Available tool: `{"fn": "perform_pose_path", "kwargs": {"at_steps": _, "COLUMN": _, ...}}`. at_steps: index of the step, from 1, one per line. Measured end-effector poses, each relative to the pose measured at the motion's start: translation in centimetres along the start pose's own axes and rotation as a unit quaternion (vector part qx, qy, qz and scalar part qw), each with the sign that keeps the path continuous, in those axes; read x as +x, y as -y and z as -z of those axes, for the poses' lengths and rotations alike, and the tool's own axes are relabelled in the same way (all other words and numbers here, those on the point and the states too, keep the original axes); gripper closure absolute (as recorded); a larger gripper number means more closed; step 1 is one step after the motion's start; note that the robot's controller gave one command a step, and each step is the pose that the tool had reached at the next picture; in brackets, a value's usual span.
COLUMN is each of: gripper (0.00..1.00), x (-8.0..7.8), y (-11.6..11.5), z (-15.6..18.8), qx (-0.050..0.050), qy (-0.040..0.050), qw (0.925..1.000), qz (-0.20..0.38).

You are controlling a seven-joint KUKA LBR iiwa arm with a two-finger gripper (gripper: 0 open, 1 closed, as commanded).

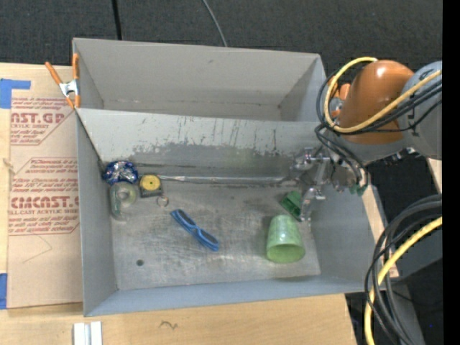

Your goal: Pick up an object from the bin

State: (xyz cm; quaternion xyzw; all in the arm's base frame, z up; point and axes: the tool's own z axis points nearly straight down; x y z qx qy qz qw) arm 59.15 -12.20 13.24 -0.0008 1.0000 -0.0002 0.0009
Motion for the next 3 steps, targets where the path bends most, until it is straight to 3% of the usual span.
{"fn": "perform_pose_path", "kwargs": {"at_steps": 1, "gripper": 0.0, "x": 0.7, "y": 0.7, "z": -6.2, "qx": 0.0, "qy": 0.0011, "qw": 0.9933, "qz": 0.115}}
{"fn": "perform_pose_path", "kwargs": {"at_steps": 2, "gripper": 1.0, "x": 0.5, "y": 0.4, "z": -5.9, "qx": -0.002, "qy": 0.0042, "qw": 0.9934, "qz": 0.115}}
{"fn": "perform_pose_path", "kwargs": {"at_steps": 3, "gripper": 1.0, "x": 2.4, "y": -3.0, "z": 7.0, "qx": 0.001, "qy": 0.0035, "qw": 0.9729, "qz": 0.231}}
